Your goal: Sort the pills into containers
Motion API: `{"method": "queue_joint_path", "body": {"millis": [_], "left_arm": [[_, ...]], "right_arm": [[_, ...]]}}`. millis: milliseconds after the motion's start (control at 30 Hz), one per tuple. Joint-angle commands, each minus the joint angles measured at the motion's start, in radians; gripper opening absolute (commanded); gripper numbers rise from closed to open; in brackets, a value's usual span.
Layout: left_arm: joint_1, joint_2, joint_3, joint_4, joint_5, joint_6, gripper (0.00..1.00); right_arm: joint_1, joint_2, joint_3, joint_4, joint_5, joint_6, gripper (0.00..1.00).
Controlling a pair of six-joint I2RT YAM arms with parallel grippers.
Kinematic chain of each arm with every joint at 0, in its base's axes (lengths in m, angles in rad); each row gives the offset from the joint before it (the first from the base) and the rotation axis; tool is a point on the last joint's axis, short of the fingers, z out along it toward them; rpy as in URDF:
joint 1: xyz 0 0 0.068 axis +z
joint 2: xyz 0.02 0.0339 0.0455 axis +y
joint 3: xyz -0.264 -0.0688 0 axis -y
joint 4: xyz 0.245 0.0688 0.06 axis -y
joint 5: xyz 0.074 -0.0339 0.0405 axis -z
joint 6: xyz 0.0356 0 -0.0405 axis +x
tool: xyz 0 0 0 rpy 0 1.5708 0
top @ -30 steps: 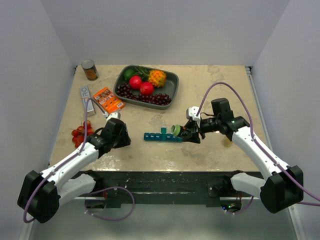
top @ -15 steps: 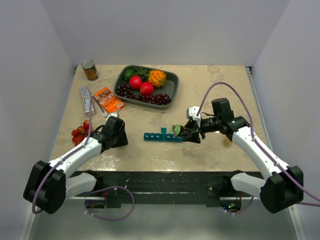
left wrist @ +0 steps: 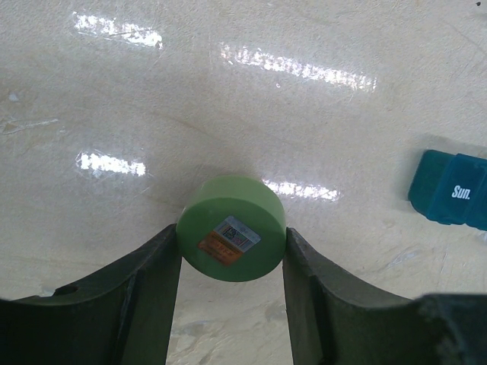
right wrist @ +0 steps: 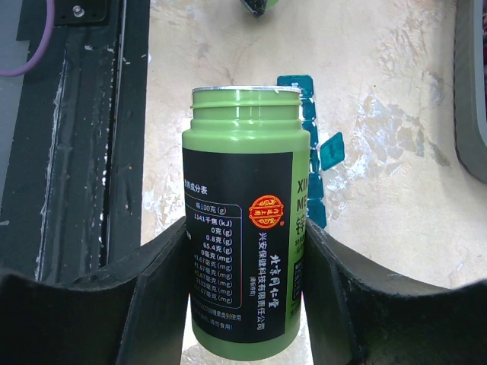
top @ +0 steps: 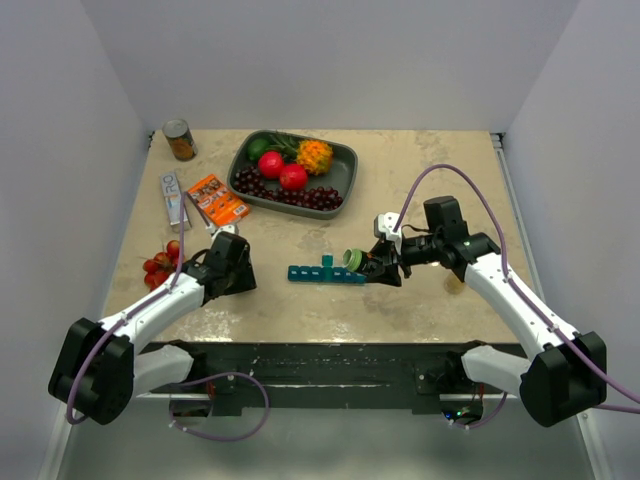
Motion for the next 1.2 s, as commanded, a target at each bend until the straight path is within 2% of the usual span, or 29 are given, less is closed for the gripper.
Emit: {"method": "queue_joint_path", "body": {"millis": [0,100,333,500,767,933,1167], "left_arm": [[0.009,-0.006,0.010,0.022,-0.019,0.011,0.47],[0.011,-0.001,0.014,0.017,-0.019,0.011,0.48],[0.011,-0.021,0.024,-0.004,-0.021,0.004,0.72],[0.011,-0.046,0.043,-0.023,-0.010,0.002,0.82],[0.011,-0.110,0.092,-0.081,0.027,0.034,0.84],[0.011,-0.165,0.121,-0.067,0.186,0.180,0.84],[0.011,-0.279,0.118,0.019,0.387,0.237,0.88]], "right_arm": [[-0.004,-0.036,0.001,0.027,-0.036,-0.004,0.00],[-0.005,-0.037,0.001,0.025,-0.036,-0.004,0.00],[-0.007,-0.036,0.002,0.024,-0.039,-0.003,0.00],[-0.005,-0.037,0.005,0.025,-0.039,-0.003,0.00],[-0.011,-0.040,0.016,0.021,-0.047,0.006,0.00],[-0.014,-0.039,0.030,0.024,-0.062,0.029,0.00],[-0.027,-0.049,0.043,0.033,-0.088,0.060,0.00]]}}
